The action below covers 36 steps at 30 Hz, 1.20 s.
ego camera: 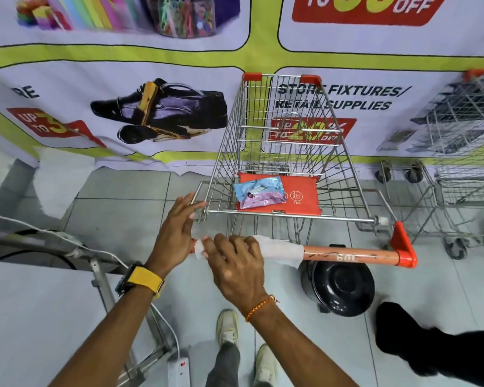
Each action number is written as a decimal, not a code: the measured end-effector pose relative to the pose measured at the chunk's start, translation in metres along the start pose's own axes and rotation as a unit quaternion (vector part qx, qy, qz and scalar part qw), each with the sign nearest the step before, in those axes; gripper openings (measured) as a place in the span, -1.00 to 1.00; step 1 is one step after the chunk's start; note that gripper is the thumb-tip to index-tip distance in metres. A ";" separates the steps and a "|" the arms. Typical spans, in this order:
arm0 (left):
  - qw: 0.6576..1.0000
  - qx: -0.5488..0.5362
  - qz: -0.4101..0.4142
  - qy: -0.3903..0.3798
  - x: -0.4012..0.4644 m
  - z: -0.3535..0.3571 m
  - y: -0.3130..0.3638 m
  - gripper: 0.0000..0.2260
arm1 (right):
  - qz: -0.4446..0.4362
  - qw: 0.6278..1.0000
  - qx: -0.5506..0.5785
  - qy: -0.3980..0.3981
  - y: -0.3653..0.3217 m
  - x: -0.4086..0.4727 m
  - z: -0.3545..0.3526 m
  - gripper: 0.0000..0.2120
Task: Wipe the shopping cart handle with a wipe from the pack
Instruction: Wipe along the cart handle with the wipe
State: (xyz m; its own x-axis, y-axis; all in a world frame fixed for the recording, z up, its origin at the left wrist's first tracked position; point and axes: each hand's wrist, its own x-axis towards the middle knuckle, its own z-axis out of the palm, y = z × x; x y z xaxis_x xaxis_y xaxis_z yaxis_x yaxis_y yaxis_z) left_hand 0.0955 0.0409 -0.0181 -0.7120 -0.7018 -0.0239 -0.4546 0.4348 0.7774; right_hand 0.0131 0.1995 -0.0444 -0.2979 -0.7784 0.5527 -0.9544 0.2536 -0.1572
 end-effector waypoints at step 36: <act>0.997 -0.075 -0.024 0.013 -0.011 0.013 0.006 -0.66 | -0.017 0.996 0.056 0.066 0.005 -0.014 -0.005 -0.75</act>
State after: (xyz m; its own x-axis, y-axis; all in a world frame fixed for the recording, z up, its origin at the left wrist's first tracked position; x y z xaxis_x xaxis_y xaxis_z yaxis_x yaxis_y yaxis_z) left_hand 0.0931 0.0587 -0.0214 -0.6758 -0.7355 -0.0482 -0.4019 0.3129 0.8606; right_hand 0.0123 0.2144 -0.0487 -0.2667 -0.7019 0.6604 -0.9623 0.1562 -0.2226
